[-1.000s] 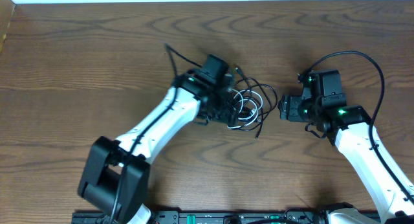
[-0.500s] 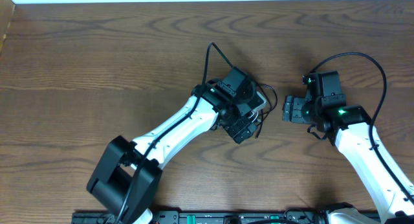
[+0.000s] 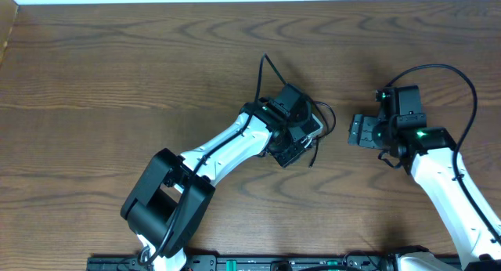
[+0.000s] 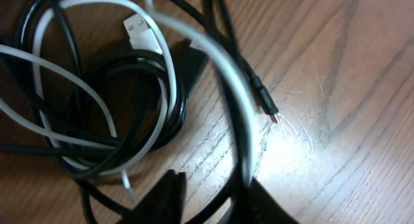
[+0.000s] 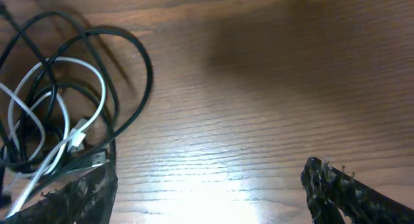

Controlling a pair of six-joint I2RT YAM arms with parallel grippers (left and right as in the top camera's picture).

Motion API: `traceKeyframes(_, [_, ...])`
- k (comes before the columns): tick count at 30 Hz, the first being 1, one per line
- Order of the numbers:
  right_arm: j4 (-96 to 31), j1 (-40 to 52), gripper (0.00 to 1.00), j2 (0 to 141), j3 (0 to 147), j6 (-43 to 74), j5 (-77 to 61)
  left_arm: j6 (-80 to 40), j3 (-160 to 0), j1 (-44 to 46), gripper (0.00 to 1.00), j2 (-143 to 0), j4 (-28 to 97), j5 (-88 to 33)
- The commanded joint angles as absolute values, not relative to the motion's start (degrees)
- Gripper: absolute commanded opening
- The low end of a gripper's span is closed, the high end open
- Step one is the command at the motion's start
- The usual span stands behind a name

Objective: Untangle cables

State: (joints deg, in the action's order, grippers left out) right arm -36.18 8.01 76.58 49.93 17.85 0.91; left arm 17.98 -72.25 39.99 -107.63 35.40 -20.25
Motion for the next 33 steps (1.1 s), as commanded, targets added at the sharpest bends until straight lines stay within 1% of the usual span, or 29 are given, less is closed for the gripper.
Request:
traceKeyframes(1, [-36.25,7.53,0.89,76.77,50.35,18.83,1.34,18.15,-72.69,40.07,0.08,-107.44,35.14,-19.64])
traceKeyframes(3, [-36.25,7.53,0.91,76.77,50.35,18.81,1.32,16.71,-73.52,40.01,0.08,-106.06,35.51,-19.66])
traceKeyframes(4, [-36.21,7.53,0.93,76.77,50.35,18.81,1.32,15.38,-74.19,39.94,0.08,-104.66,35.53,-19.66])
traceKeyframes(5, [-36.14,7.55,0.98,76.77,50.35,18.79,0.82,14.00,-75.24,39.68,0.08,-102.43,35.51,-19.73])
traceKeyframes(6, [-36.03,7.55,0.99,76.77,50.35,18.74,0.19,12.93,-75.81,39.44,0.08,-100.84,35.33,-19.73])
traceKeyframes(10, [-34.15,7.60,0.97,76.77,50.35,14.15,-9.78,3.66,-78.30,37.65,0.08,-91.77,32.45,-21.34])
traceKeyframes(12, [-32.71,7.60,0.95,76.77,50.35,12.51,-15.57,-0.49,-78.37,36.49,0.08,-87.05,28.93,-25.43])
traceKeyframes(15, [-30.92,7.60,0.93,76.77,50.35,11.90,-21.96,-3.81,-78.37,35.73,0.08,-82.48,25.15,-28.38])
traceKeyframes(19, [-27.62,7.60,0.91,76.77,50.35,11.97,-31.83,-5.08,-78.37,35.75,0.08,-78.35,23.20,-29.50])
traceKeyframes(24, [-22.70,7.60,0.92,76.77,50.35,11.94,-45.58,-5.26,-78.32,35.75,0.08,-77.93,23.66,-29.58])
traceKeyframes(29, [-21.43,7.60,0.93,76.77,50.35,11.94,-48.64,-5.28,-78.24,35.75,0.08,-78.13,23.66,-29.58])
traceKeyframes(33, [-21.61,7.60,0.95,76.77,50.35,11.92,-51.00,-8.38,-78.24,35.75,0.08,-78.13,22.24,-29.61])
